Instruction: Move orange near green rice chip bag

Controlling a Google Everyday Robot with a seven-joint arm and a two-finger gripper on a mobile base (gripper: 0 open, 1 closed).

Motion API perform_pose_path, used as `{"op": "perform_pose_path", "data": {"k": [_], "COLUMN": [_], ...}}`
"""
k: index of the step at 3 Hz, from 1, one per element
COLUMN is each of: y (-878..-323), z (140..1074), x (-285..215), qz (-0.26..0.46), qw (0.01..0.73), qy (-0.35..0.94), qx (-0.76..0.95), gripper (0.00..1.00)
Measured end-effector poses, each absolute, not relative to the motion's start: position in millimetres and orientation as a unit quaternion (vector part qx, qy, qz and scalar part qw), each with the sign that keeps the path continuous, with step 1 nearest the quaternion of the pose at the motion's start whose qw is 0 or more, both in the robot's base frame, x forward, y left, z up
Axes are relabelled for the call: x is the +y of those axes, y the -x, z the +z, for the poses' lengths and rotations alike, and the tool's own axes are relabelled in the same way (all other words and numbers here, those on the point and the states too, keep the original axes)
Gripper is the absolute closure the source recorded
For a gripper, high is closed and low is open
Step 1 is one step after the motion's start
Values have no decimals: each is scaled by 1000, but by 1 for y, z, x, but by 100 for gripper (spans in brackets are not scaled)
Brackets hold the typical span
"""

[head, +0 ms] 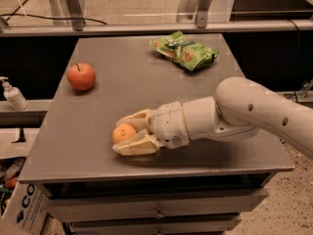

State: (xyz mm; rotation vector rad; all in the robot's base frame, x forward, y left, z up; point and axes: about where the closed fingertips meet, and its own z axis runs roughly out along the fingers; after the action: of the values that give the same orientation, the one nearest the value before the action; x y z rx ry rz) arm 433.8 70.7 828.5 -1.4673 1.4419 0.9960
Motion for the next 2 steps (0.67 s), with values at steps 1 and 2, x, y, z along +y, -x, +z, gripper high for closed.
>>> {"op": "perform_pose_path", "data": {"k": [1,2], "y": [-445,-472], "z": [829,843], "x": [48,-14], "qz": [386,361], "qw": [425,457], "qy": [558,505], "qx": [599,637], "gripper": [87,100]}}
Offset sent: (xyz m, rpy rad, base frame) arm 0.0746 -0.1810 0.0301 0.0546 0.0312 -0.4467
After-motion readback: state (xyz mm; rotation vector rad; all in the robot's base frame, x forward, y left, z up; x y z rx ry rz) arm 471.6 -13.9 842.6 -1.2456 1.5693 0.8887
